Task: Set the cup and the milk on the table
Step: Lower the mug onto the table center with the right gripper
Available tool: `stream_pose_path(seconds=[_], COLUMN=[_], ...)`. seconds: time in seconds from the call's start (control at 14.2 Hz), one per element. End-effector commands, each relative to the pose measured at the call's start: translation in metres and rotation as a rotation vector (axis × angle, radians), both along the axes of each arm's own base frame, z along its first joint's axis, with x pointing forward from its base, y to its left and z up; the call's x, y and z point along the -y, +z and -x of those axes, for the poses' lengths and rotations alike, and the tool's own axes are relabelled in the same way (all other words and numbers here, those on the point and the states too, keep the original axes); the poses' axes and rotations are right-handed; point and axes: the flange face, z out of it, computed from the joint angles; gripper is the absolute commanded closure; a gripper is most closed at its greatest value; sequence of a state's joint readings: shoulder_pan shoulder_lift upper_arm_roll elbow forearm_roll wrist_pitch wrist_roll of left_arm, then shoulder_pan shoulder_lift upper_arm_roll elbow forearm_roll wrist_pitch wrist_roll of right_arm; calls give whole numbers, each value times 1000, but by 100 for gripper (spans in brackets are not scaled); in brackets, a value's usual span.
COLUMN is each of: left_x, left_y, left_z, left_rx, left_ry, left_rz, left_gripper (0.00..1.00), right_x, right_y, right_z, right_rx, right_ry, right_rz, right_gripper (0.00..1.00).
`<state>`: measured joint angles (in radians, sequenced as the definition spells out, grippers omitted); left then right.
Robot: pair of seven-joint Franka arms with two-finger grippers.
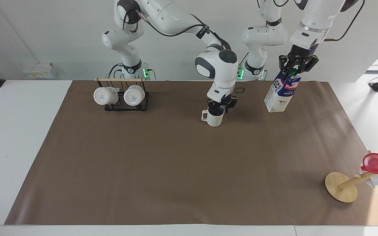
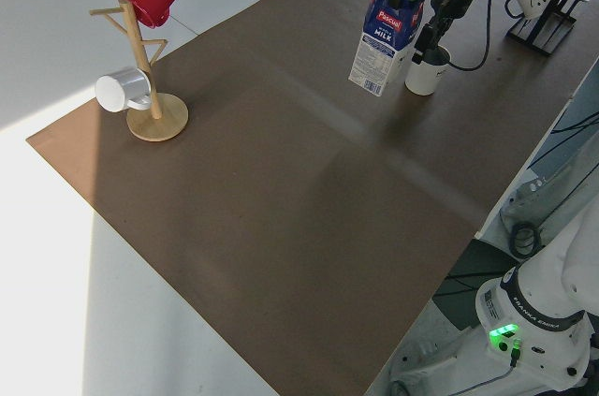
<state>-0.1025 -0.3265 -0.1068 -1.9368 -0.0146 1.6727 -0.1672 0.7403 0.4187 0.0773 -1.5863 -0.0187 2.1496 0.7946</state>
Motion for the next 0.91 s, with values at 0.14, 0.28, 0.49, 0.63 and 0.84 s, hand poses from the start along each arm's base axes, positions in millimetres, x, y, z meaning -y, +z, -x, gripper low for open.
stream_pose_path(seconds=[0.14, 0.28, 0.49, 0.63, 0.84], left_x=[28, 37, 59, 69, 90], left_y=[4, 0, -17, -32, -61], left_z=[11, 18, 33, 36, 48], left_rx=[-15, -21, -36, -37, -26], left_ry=[53, 72, 83, 84, 76], left_rz=[24, 23, 18, 18, 15], left_gripper=[59, 59, 60, 60, 60], right_x=[83, 117, 173, 208, 259], right_y=[79, 95, 116, 129, 151], right_z=[-16, -18, -23, -34, -53], right_rx=[5, 17, 38, 52, 78], right_ry=[-127, -167, -242, -273, -288], right_rz=[12, 19, 26, 27, 30], right_gripper=[0, 0, 0, 0, 0])
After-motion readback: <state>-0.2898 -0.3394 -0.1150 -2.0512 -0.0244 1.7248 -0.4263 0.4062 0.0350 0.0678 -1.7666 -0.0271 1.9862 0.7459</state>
